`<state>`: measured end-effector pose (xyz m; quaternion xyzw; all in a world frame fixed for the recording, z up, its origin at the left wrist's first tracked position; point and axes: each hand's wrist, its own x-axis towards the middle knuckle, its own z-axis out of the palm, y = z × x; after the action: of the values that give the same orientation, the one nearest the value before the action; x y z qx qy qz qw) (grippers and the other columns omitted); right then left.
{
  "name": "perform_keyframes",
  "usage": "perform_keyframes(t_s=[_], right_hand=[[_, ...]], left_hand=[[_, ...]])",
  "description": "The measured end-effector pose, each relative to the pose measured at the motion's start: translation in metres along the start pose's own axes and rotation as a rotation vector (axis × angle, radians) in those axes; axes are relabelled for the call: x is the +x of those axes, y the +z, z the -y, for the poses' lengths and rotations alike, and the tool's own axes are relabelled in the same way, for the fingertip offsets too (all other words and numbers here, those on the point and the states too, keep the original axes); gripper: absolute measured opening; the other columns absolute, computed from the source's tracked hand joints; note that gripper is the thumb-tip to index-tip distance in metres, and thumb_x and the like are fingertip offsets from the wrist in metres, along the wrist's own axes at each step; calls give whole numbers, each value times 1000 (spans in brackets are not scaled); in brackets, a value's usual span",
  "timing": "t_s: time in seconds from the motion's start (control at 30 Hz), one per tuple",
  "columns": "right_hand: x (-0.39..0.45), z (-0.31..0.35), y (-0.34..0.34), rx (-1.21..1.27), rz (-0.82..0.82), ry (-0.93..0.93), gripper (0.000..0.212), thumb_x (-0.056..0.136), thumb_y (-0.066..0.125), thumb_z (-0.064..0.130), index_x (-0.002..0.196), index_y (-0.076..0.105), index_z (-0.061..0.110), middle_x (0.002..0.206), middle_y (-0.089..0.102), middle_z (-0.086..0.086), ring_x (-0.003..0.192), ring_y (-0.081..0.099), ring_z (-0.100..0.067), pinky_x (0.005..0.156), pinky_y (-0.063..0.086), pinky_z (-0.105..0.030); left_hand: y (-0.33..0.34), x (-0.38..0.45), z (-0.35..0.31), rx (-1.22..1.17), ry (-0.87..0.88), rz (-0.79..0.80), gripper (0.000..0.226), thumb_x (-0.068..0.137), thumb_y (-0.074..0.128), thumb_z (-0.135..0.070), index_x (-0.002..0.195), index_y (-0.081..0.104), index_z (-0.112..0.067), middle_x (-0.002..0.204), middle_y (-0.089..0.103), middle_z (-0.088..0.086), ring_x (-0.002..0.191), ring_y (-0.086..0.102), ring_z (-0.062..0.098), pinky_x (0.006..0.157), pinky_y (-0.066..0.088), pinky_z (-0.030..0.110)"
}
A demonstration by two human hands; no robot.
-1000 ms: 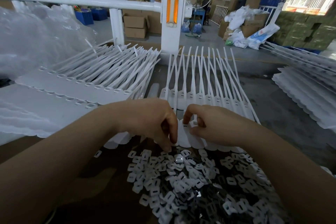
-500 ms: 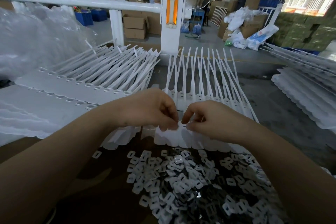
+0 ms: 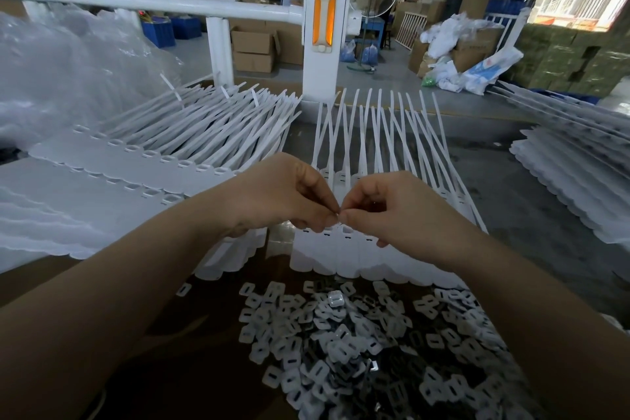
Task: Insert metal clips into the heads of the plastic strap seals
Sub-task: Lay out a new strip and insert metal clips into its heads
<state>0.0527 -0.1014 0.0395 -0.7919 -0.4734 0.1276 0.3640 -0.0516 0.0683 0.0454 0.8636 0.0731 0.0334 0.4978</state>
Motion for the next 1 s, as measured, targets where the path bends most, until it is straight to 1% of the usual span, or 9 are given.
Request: perform_keyframes(t_s=[0.07,0.17,0.27,0.43,0.53,0.6,0.8,0.9,1.0], right_hand=[[1,1,1,-66,-22,-32,8,87,67,27,79,67,28,71,69,8,61,63,-6,56,56,-25],[1,1,1,-110,-47,-87,8,90,62,28,81,63,29,71,66,10,63,61,-3,58,51,-21],[2,2,2,-155,-62,-143,8,92,57,30,84,58,30,74,65,9,67,61,-6,62,51,-24],[1,2,2,-142,-90,-193,7,93,58,30,86,57,29,75,64,8,70,60,-8,62,48,-25],[1,3,1,-93,-106,-197,6,93,61,25,88,60,29,78,65,11,72,61,-6,66,49,-23],[2,2,0,-91,-111,-176,9,93,61,21,90,62,29,81,66,13,74,62,-3,68,50,-21],[4,-3,-1,-136,-81,-80,16,92,60,23,85,62,37,78,64,19,73,60,7,59,43,-8],[4,-8,1,-288,-52,-28,17,92,59,23,85,59,39,84,64,18,75,60,3,67,47,-17],[4,-14,4,-372,28,11,16,92,60,23,88,58,38,88,63,14,77,57,1,69,49,-21]], left_hand=[[-1,0,0,-61,-29,12,8,77,80,-11,84,77,-14,79,75,6,70,70,12,63,53,17],[-4,2,0,-237,-149,23,9,88,68,-15,93,73,-10,85,75,8,69,70,12,58,53,18],[-6,1,0,-338,-258,147,19,95,60,-21,89,75,-11,84,73,9,60,62,9,52,48,17],[-7,1,-1,-475,-295,234,16,78,70,-27,82,78,-14,77,71,3,56,58,4,50,46,14],[-7,2,1,-517,-298,215,11,78,71,-22,79,75,-12,74,69,2,56,60,4,50,47,15],[-7,3,1,-487,-277,151,8,78,71,-18,78,72,-10,72,69,3,54,60,5,48,47,15],[-5,3,-3,-314,-236,14,4,85,70,-11,83,72,-8,77,74,8,61,66,11,51,50,17],[-4,4,-1,-145,-211,-75,5,88,69,-11,86,72,-8,79,76,7,66,69,13,58,54,19],[-4,5,2,-23,-203,-119,6,89,69,-11,87,73,-6,77,75,7,63,69,11,56,53,18]])
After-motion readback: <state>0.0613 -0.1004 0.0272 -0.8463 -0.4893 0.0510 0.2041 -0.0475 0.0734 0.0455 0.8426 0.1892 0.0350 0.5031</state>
